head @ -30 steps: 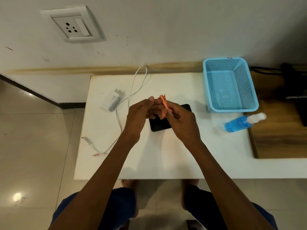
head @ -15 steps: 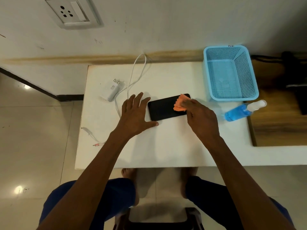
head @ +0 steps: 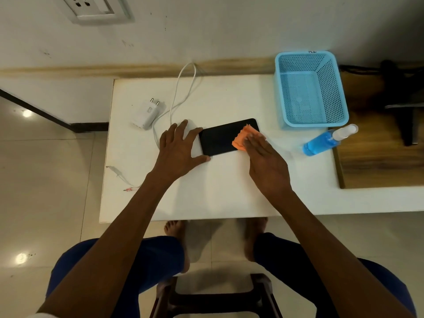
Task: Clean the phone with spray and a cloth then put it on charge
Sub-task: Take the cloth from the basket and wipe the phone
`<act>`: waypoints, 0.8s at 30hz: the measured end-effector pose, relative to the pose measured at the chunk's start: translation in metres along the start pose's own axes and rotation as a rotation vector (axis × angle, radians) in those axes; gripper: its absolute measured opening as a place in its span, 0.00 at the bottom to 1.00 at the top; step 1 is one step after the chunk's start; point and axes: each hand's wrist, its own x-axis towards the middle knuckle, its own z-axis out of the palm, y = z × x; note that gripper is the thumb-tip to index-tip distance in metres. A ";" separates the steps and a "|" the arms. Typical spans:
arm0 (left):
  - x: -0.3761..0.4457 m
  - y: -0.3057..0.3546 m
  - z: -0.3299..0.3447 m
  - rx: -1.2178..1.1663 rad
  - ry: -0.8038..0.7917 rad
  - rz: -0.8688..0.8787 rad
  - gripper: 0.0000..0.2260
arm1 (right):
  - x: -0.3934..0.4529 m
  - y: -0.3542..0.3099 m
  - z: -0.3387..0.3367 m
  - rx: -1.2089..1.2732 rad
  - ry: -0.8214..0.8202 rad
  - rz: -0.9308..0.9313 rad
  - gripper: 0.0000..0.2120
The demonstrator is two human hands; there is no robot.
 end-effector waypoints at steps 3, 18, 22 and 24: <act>0.002 0.001 0.001 -0.050 -0.007 -0.046 0.38 | -0.001 -0.010 0.006 -0.006 -0.029 0.020 0.23; 0.003 0.002 0.002 -0.020 -0.031 -0.092 0.38 | 0.005 -0.042 0.025 -0.034 -0.026 -0.316 0.27; 0.003 0.003 0.001 -0.012 -0.050 -0.096 0.38 | -0.002 -0.031 0.022 -0.043 -0.061 -0.273 0.27; 0.003 0.004 0.000 0.002 -0.064 -0.097 0.38 | -0.005 -0.023 0.019 -0.045 -0.052 -0.225 0.27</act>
